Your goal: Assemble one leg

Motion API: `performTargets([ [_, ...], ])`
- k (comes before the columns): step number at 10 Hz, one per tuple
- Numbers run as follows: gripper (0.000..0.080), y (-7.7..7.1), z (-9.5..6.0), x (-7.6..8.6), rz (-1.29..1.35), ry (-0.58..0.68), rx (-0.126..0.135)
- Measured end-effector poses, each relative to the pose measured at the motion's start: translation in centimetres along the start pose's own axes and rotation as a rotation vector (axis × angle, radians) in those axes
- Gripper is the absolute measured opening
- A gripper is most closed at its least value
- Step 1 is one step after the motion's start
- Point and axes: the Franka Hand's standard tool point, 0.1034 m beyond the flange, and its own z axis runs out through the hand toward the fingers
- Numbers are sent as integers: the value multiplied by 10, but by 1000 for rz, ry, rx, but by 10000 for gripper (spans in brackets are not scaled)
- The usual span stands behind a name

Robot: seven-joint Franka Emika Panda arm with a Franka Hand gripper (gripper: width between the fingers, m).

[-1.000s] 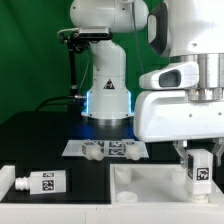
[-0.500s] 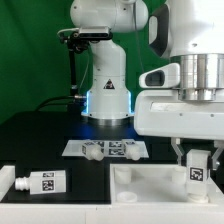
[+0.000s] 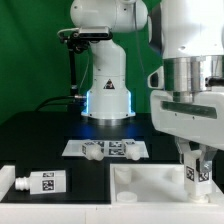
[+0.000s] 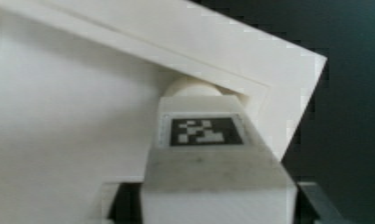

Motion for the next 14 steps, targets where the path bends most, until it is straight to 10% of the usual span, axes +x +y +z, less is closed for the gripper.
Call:
performTargets([
  [1,293,0,0,-1,-52,3,-4],
  [2,499,0,1,-4,-278,10,-14],
  [4,625,2,4,-10,-654,3,-30],
  [6,646,3,4,-8,-784,3,-31],
  [12,620,1,6,-17,-1296,27,-86],
  [14,329,1,6,-18,-1148,28,-78],
])
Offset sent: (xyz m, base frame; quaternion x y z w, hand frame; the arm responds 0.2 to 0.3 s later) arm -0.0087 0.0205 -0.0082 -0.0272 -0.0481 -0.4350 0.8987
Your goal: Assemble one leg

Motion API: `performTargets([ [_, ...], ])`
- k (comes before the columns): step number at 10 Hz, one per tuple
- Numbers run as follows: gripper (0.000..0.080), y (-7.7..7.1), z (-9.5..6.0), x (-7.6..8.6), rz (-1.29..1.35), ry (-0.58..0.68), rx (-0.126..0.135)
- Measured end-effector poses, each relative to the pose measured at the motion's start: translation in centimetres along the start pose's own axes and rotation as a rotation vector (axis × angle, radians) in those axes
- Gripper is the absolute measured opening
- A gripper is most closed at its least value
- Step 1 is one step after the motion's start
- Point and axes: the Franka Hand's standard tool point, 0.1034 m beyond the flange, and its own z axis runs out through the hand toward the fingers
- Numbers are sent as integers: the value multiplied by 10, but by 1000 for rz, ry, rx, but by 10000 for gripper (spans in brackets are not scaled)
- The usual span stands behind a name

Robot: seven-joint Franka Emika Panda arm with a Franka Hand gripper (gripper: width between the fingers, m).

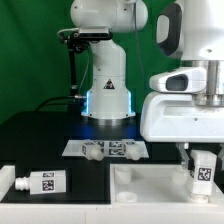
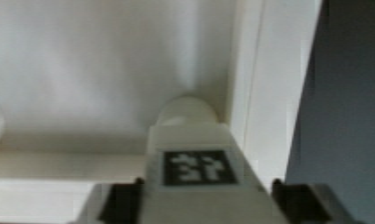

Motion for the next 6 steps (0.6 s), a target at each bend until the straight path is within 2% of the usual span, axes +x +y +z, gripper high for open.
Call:
performTargets([
  [1,286,0,0,0,62,0,0],
  [4,286,-1,1,2,402,12,-3],
  [6,286,1,2,5,711,-18,23],
])
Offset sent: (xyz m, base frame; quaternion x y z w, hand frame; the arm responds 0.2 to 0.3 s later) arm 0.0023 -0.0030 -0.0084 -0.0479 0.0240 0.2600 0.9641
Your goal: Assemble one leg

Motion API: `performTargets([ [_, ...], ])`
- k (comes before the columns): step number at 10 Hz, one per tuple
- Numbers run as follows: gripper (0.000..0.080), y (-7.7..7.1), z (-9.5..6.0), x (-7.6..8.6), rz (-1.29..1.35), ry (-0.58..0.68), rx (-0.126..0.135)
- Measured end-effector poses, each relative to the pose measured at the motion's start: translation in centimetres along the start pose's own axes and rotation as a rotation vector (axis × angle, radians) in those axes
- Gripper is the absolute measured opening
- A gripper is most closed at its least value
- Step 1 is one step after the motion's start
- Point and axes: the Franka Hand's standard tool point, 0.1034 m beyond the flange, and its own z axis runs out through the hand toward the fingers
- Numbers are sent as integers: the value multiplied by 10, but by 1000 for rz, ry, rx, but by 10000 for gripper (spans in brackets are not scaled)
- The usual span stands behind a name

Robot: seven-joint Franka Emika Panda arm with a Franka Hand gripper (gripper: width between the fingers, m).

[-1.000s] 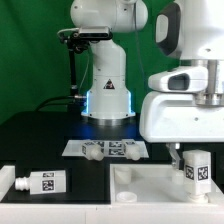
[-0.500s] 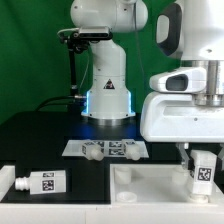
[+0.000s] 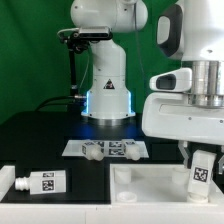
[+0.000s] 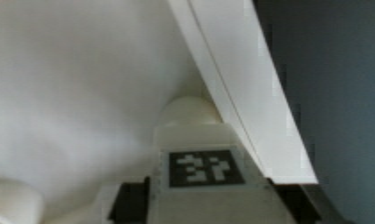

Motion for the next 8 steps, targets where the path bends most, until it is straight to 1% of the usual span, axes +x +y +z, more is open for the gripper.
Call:
performTargets([
  [1,286,0,1,3,164,-20,15],
  [2,287,-1,1,3,322,-32,23],
  [4,287,-1,0,6,504,-50,28],
  [5,292,-1,1,5,500,-48,26],
  [6,292,-1,1,4,439,-47,27],
  [7,543,-1,1,0,312,-36,2],
  [8,543,-2,1,-1,86,-32,0],
])
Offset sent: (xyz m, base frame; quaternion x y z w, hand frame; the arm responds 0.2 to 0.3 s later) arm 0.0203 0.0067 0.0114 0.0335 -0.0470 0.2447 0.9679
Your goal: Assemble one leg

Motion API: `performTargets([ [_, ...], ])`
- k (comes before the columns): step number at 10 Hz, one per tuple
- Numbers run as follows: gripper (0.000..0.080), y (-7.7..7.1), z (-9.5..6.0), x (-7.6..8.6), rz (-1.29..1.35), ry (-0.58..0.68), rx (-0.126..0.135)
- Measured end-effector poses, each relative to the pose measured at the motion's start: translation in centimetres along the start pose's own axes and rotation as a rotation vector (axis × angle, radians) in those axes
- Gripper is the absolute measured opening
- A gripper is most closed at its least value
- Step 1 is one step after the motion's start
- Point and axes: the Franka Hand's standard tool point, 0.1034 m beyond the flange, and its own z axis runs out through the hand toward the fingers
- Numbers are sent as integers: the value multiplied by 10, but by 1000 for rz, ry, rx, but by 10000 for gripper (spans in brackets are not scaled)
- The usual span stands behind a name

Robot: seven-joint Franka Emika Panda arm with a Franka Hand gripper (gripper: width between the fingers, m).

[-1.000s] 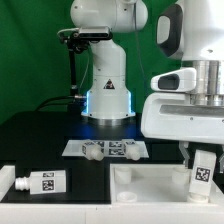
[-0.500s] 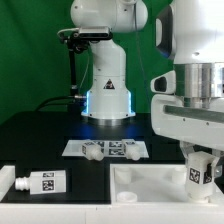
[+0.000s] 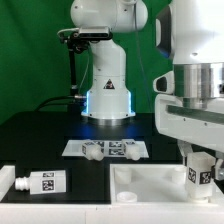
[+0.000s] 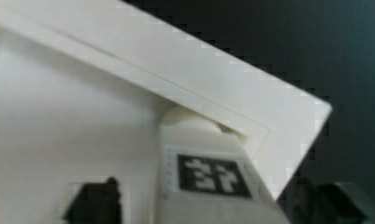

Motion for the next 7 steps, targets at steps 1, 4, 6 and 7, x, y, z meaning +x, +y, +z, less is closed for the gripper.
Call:
performTargets([
  [1,620,1,-1,-1,-173,-5,-2],
  [4,648,3,0,-4,-348,-6,-8],
  [6,649,3,0,3,-718,18,-35],
  [7,649,2,1,3,-818,22,-36],
])
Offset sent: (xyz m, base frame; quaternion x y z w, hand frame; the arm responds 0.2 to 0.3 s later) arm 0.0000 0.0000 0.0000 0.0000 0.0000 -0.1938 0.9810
